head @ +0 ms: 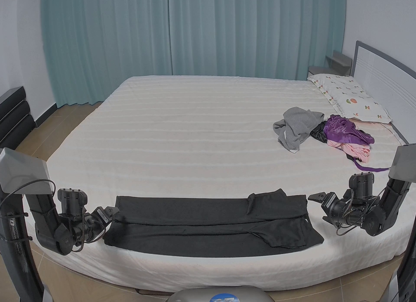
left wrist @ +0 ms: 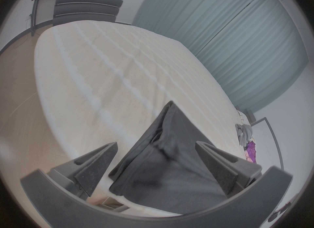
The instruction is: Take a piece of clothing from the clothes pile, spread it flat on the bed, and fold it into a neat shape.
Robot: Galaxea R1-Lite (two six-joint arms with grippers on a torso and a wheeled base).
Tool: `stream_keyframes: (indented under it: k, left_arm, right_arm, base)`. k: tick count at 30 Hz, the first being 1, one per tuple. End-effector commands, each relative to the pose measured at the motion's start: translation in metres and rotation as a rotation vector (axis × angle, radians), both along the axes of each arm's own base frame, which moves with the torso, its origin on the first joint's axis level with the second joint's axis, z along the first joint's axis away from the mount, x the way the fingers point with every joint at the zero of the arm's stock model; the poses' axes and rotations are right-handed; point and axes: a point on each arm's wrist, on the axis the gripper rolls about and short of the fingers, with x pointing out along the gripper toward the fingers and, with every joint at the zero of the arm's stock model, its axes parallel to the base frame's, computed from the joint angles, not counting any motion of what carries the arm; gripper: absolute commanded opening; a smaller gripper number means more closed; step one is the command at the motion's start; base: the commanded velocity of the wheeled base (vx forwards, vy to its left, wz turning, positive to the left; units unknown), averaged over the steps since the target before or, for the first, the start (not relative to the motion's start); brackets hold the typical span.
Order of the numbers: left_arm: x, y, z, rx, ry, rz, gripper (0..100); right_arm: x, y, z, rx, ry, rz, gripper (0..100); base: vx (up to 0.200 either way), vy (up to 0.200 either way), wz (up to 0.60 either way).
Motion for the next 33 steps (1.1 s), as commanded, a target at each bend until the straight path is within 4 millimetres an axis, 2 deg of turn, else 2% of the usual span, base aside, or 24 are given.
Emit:
stream_keyframes:
  k: [1,7,8,12,21,22,33]
  left_arm:
    - [-0.028,-0.006,-0.007,0.022,0.043,-0.041,100]
    - [-0.031,-0.014,-0.021,0.047,0.046,-0.072,100]
    - [-0.031,-0.017,-0.028,0.077,0.051,-0.078,100]
    - [-0.028,-0.017,-0.038,0.167,0.051,-0.084,100]
    - [-0.011,-0.017,-0.042,0.178,-0.002,-0.077,100]
    - [-0.011,-0.017,-0.042,0.178,-0.002,-0.077,0]
    - [-0.027,-0.012,-0.040,0.219,0.050,-0.019,0]
  right_arm:
    - [-0.006,0.001,-0.003,0.032,0.023,-0.007,100]
    - [-0.006,0.000,-0.007,0.044,0.037,-0.005,100]
    - [-0.007,0.000,-0.007,0.045,0.039,-0.004,100]
    - [-0.007,0.003,-0.007,0.045,0.037,0.005,100]
    - [-0.007,0.004,-0.007,0.043,0.040,0.008,100]
    - [-0.007,0.004,-0.007,0.043,0.040,0.009,100]
    - [-0.012,0.005,-0.009,0.031,0.057,0.018,100]
  base:
    - [0.000,0.000,0.00]
    - [0.000,0.000,0.00]
    - [0.000,0.000,0.00]
    - [0.000,0.000,0.00]
    - [0.000,0.000,0.00]
    - [0.000,0.000,0.00]
    - [0.000,0.000,0.00]
